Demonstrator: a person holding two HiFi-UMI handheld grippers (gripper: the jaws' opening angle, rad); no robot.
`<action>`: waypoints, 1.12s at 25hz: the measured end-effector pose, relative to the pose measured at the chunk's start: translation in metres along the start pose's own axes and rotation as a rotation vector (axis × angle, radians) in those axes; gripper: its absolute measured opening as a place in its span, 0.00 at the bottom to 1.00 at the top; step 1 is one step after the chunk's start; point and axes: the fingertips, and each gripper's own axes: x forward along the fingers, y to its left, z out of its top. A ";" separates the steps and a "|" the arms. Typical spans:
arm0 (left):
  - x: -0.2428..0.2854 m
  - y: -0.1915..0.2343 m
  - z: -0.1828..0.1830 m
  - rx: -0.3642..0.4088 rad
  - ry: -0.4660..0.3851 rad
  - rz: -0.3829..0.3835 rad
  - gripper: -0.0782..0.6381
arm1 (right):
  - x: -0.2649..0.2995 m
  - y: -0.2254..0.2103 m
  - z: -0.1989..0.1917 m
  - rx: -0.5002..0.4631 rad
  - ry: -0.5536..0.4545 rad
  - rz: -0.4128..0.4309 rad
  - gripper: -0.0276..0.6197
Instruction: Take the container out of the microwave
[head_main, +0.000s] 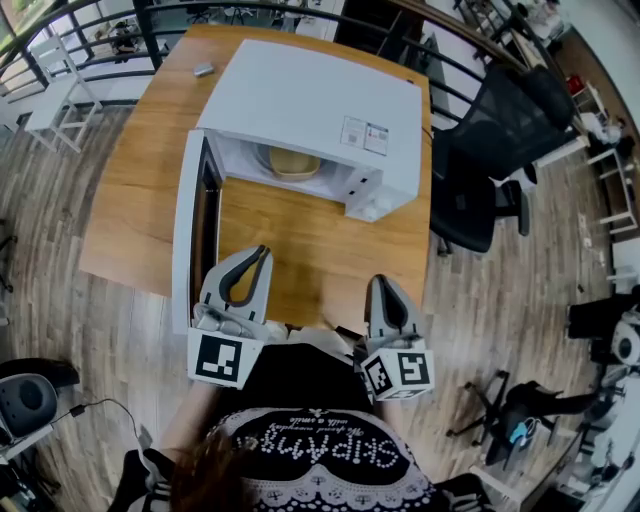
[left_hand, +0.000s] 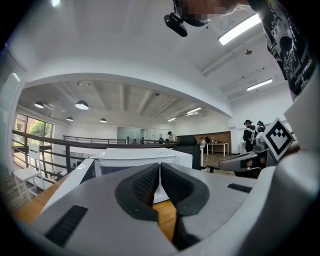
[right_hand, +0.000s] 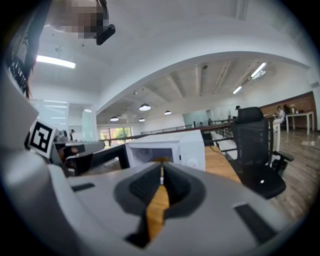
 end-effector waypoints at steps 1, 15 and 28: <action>0.003 -0.002 0.000 0.006 0.004 -0.008 0.16 | 0.000 -0.001 0.001 0.003 -0.003 -0.003 0.10; 0.064 -0.003 -0.005 0.168 0.069 -0.075 0.26 | -0.003 -0.028 0.012 0.017 -0.032 -0.059 0.10; 0.124 0.014 -0.047 0.279 0.201 -0.078 0.33 | -0.006 -0.051 0.021 0.026 -0.051 -0.097 0.10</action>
